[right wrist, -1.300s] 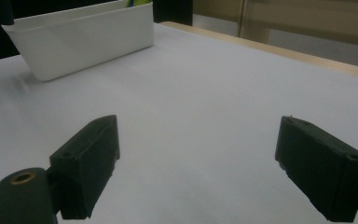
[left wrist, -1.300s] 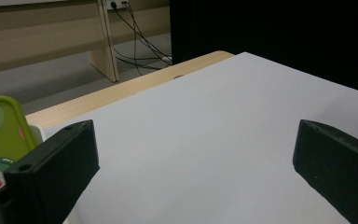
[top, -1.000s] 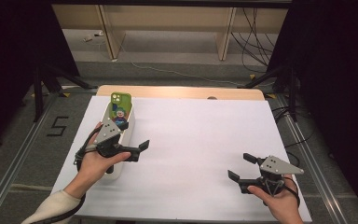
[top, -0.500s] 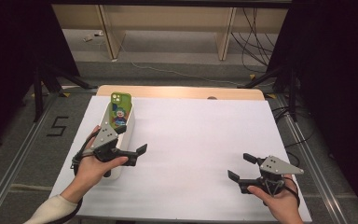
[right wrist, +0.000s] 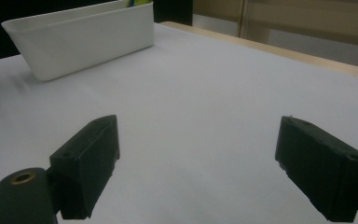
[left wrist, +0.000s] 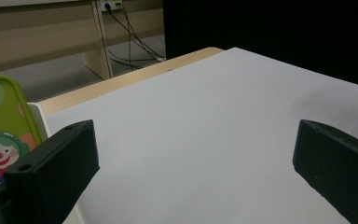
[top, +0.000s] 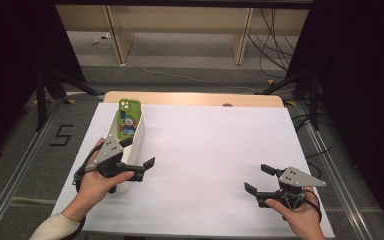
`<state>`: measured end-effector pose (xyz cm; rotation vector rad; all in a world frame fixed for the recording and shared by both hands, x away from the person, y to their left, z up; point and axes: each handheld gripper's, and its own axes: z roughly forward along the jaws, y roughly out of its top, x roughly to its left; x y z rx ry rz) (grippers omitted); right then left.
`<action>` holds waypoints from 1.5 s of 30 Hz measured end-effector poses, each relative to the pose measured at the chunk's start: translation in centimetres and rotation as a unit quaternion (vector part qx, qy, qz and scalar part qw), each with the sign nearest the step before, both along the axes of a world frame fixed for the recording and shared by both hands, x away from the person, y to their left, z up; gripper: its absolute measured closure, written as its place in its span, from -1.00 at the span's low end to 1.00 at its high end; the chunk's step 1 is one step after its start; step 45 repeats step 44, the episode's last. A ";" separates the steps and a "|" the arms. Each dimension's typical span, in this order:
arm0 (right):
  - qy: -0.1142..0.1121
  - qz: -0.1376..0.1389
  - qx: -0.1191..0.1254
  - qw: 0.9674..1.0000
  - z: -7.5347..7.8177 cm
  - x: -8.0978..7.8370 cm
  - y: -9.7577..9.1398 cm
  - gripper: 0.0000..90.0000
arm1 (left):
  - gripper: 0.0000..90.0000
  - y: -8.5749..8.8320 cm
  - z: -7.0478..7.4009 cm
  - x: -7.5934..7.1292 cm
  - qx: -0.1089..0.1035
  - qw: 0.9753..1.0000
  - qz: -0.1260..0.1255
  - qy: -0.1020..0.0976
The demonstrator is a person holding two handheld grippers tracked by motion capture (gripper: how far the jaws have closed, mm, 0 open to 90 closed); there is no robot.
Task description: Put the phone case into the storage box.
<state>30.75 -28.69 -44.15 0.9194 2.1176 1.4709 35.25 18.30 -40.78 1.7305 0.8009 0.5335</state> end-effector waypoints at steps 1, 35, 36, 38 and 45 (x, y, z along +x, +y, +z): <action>0.000 -0.001 0.001 1.000 0.0 0.0 0.0 -0.67 | -1.00 0.0 0.0 0.0 0.001 1.000 0.000 0.000; -0.001 -0.001 0.001 1.000 0.0 0.0 0.0 -0.67 | -1.00 0.5 -0.6 -0.2 0.000 1.000 0.003 0.005; 0.000 -0.002 0.001 1.000 0.0 0.0 0.0 -0.67 | -1.00 0.5 -0.6 -0.2 0.000 1.000 0.003 0.005; 0.000 -0.002 0.001 1.000 0.0 0.0 0.0 -0.67 | -1.00 0.5 -0.6 -0.1 0.000 1.000 0.003 0.005; 0.000 -0.002 0.002 1.000 0.1 0.0 -0.1 -0.67 | -1.00 0.7 -0.5 0.0 -0.004 1.000 0.007 0.004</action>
